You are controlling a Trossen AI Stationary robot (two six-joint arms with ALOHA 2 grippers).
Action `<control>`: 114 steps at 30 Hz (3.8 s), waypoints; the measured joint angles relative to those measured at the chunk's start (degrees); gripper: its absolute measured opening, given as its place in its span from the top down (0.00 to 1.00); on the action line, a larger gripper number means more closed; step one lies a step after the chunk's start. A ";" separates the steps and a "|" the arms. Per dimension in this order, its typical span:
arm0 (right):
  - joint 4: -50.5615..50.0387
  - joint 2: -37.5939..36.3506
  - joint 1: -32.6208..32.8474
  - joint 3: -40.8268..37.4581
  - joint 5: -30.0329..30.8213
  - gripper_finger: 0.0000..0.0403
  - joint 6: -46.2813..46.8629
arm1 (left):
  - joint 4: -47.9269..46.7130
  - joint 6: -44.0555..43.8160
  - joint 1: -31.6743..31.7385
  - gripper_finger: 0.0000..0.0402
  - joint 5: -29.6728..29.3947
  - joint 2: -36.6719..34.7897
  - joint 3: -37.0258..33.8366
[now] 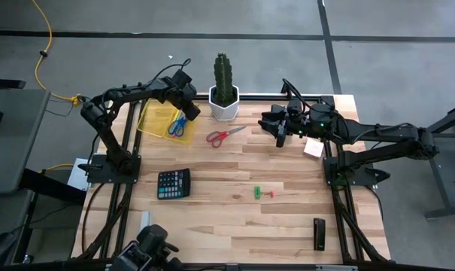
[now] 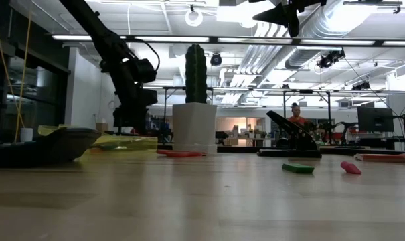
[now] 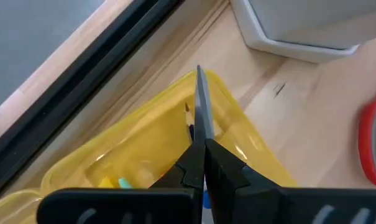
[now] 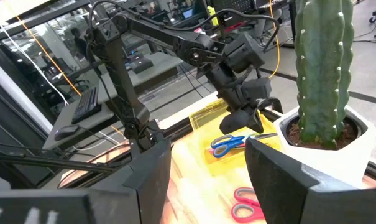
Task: Pack school essentials
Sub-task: Put the blue scissors into the transparent yellow supply box, then put the pink cap eraser into the transparent yellow supply box
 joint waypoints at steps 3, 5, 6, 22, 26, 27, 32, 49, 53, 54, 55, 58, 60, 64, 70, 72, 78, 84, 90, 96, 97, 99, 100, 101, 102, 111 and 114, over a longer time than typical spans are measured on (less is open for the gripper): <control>0.02 0.00 0.01 0.00 0.01 0.51 -0.02 | 0.15 0.14 0.10 1.00 0.03 0.00 -0.86; 0.01 0.00 0.00 0.00 0.01 0.51 0.00 | 0.00 0.71 0.10 1.00 0.04 0.00 -2.17; 0.00 0.00 0.00 0.00 0.01 0.51 -0.01 | 0.07 1.06 0.08 1.00 0.05 0.00 -2.90; 0.00 0.00 -0.03 0.00 0.00 0.51 -0.64 | -1.85 0.56 0.36 1.00 -0.43 -3.85 -2.38; 0.00 0.00 -0.03 0.00 -0.01 0.51 -1.73 | -1.62 -0.02 0.36 1.00 0.13 -8.69 0.87; 0.00 0.00 -0.03 0.00 -0.01 0.51 -1.98 | -1.40 -0.88 0.15 1.00 0.29 -10.48 1.04; 0.00 0.00 -0.03 0.00 -0.09 0.51 -3.02 | 4.11 -6.43 -3.31 1.00 1.87 -22.47 -1.52; 0.04 -0.02 -0.03 0.00 -5.50 0.51 -7.75 | 55.35 -17.52 -42.92 1.00 -13.64 -50.98 -32.13; 0.04 -0.02 -0.03 0.00 -5.56 0.51 -7.63 | 55.63 -16.04 -44.81 1.00 -16.49 -50.29 -32.11; 0.04 -0.02 -0.03 0.02 -5.61 0.51 -7.53 | 55.24 -16.10 -44.82 1.00 -16.49 -50.08 -32.13; 0.02 -0.02 -0.03 0.01 -5.64 0.51 -6.68 | 55.07 -16.43 -44.82 1.00 -16.50 -50.05 -32.13; -4.01 -0.07 0.04 0.09 -5.70 0.51 1.56 | 55.60 -17.27 -44.80 1.00 -16.53 -50.20 -32.13; -10.60 -0.07 1.14 0.13 -5.58 0.51 8.29 | 55.40 -17.43 -44.80 1.00 -16.56 -50.14 -32.13; -25.75 1.61 7.36 0.22 -5.95 0.51 19.53 | 55.58 -17.46 -44.78 1.00 -16.58 -50.14 -32.13; -35.21 10.36 19.56 0.22 -10.00 0.51 43.07 | 56.80 -17.44 -44.64 1.00 -16.58 -50.26 -32.13; -35.18 14.25 22.50 0.24 -11.11 0.51 49.28 | 56.90 -17.42 -44.60 1.00 -16.58 -50.42 -32.13; -35.33 25.76 26.72 0.24 -11.15 0.51 64.52 | 56.81 -17.46 -44.60 1.00 -16.58 -50.40 -32.13; -33.69 32.61 28.44 0.33 -11.39 0.51 73.03 | 56.76 -17.46 -44.60 1.00 -16.58 -50.40 -32.13; -33.86 36.57 28.64 1.10 -8.78 0.51 76.06 | 56.74 -17.44 -44.60 1.00 -16.56 -50.40 -32.13; -34.52 40.09 28.49 2.81 -8.02 0.51 76.87 | 56.58 -17.42 -44.60 1.00 -16.56 -50.40 -32.13; -35.06 40.70 28.49 3.19 -8.04 0.51 76.87 | 56.49 -17.42 -44.60 1.00 -16.56 -50.40 -32.13; -36.60 41.57 28.49 3.97 -8.03 0.51 76.89 | 56.37 -17.42 -44.60 1.00 -16.56 -50.40 -32.13; -37.69 41.88 28.49 4.32 -7.98 0.51 76.89 | 56.37 -17.42 -44.60 1.00 -16.56 -50.40 -32.13; -38.55 42.09 28.49 4.69 -7.77 0.52 76.88 | 56.35 -17.42 -44.60 1.00 -16.56 -50.40 -32.11; -39.37 42.18 28.49 5.01 -7.46 0.54 76.87 | 56.27 -17.42 -44.60 1.00 -16.56 -50.40 -32.11; -43.01 42.32 28.34 5.07 -6.65 0.92 75.45 | 56.26 -17.42 -44.60 1.00 -16.56 -50.40 -32.11; -43.32 42.32 28.38 5.07 -5.82 0.98 74.26 | 56.26 -17.42 -44.60 1.00 -16.56 -50.40 -32.11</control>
